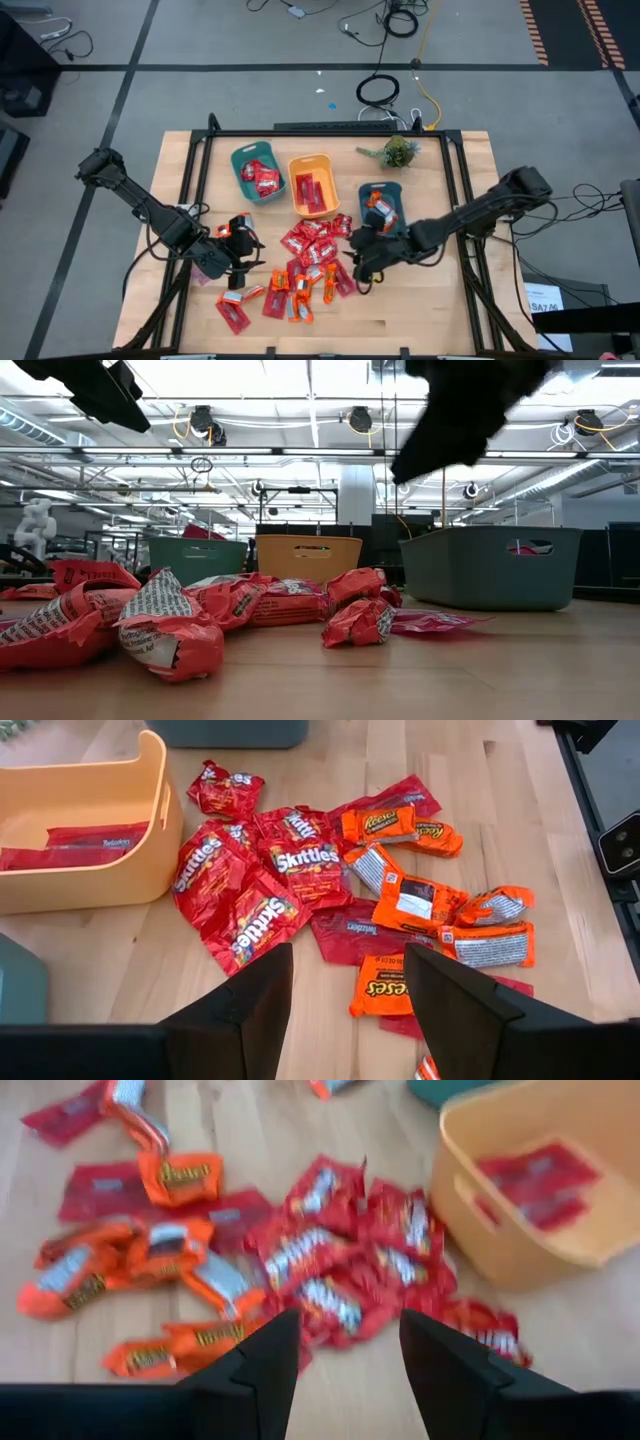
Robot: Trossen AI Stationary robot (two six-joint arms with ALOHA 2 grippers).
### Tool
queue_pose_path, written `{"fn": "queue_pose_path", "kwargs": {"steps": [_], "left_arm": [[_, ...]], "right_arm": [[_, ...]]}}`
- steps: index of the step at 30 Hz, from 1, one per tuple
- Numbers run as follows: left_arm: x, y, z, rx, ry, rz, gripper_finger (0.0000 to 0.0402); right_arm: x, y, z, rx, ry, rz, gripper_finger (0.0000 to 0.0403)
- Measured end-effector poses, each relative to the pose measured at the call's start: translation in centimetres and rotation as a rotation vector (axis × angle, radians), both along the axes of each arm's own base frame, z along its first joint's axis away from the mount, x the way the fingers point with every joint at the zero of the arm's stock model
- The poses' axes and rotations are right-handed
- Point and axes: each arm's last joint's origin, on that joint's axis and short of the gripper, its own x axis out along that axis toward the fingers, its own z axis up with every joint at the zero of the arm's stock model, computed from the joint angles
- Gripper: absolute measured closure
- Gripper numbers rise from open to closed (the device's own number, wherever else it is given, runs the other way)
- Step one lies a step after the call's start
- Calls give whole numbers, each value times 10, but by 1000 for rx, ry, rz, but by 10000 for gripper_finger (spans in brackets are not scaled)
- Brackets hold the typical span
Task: Sort candy
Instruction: Put the orange wrapper chocolate into the dark blue bin
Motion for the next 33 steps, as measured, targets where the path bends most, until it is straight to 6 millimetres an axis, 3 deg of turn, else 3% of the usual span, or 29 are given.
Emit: {"fn": "queue_pose_path", "kwargs": {"steps": [4,8,23,33], "left_arm": [[0,0,0,0,-1,0,198],[0,0,0,-2,-3,0,198],[0,0,0,2,-4,-5,198],[0,0,0,1,-6,-4,198]], "right_arm": [[-10,-6,-19,41,43,-68,238],[-13,-8,-26,47,62,-85,235],[-4,-1,-17,127,-54,-32,96],[-3,-2,-16,153,-70,-48,71]]}}
